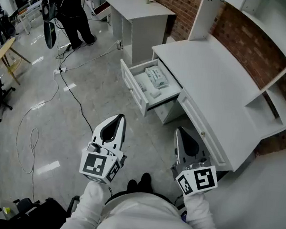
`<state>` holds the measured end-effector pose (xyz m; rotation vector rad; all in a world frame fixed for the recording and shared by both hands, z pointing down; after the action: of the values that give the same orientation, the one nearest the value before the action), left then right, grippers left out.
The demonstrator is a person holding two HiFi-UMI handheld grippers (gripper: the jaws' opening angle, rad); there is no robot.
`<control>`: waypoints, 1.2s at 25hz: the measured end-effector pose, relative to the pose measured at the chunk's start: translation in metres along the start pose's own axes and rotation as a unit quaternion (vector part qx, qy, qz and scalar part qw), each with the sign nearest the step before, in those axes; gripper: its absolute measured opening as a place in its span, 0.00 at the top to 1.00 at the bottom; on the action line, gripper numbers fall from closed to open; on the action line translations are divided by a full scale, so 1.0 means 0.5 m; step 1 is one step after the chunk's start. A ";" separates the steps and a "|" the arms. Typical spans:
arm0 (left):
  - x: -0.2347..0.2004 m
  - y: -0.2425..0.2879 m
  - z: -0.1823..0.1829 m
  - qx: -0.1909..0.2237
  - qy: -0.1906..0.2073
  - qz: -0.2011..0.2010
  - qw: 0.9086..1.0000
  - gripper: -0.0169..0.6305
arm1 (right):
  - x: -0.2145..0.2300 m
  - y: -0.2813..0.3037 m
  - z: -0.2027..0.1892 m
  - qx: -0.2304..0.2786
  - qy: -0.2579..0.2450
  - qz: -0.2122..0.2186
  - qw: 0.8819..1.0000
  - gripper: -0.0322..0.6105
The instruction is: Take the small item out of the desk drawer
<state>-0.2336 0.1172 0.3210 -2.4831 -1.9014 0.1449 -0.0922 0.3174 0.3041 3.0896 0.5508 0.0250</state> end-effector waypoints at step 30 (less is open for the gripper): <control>0.056 0.071 -0.020 -0.012 0.014 0.024 1.000 0.95 | 0.143 -0.009 -0.012 0.041 0.029 -0.031 0.998 0.91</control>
<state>-0.1913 0.1355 0.3269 -2.5342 -1.8446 0.0865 -0.0271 0.3464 0.3112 3.1584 0.6659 0.0942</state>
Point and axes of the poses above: the fingertips, and each gripper's own axes: y forward along the fingers, x to its right, z out of its top, the point moved 8 cm from there along -y, backward along the fingers
